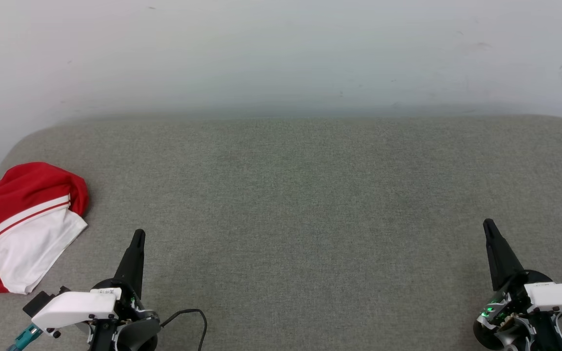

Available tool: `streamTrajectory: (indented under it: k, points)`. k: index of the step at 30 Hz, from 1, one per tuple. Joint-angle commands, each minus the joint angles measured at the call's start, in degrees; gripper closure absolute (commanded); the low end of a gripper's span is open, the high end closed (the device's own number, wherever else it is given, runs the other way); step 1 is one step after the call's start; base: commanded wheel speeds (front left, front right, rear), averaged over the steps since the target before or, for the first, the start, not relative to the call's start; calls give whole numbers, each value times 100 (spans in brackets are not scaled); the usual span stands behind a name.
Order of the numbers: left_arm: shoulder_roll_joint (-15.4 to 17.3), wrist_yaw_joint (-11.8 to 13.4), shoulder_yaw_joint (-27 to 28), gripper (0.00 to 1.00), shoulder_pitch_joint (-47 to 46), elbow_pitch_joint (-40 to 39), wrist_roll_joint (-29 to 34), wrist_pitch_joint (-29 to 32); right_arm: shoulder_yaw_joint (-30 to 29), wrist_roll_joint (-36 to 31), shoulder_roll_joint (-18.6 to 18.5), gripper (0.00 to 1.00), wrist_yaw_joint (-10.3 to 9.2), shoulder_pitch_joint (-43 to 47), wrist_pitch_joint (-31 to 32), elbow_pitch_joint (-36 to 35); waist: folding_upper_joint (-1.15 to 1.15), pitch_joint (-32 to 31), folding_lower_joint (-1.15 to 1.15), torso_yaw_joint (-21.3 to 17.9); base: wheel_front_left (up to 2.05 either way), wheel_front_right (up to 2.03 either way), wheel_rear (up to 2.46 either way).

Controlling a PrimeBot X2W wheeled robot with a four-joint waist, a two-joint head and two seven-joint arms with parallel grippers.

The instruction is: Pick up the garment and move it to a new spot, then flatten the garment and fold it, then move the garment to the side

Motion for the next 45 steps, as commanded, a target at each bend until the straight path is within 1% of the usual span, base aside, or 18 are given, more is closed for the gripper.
streamTrajectory:
  k: [1,37,38,41,45]
  points:
    - [-14,-21,13,100,-30,-8,2,25,1,-28,20,100,-4,-61,5,7,0,0,0,0,0,0,0]
    - [-14,-21,16,100,-30,-8,2,25,2,-26,19,100,-4,-61,5,7,0,0,0,0,0,0,0]
    - [0,0,-2,0,1,-1,1,-3,3,-2,1,0,0,0,0,-1,0,0,0,0,0,0,0]
    - [-9,2,-28,0,106,139,0,-12,9,1,3,0,-1,120,-1,138,0,0,0,0,0,0,0]
    - [-10,4,-58,0,171,96,52,-123,81,-84,3,0,-1,161,-102,119,0,4,0,-3,0,0,0]
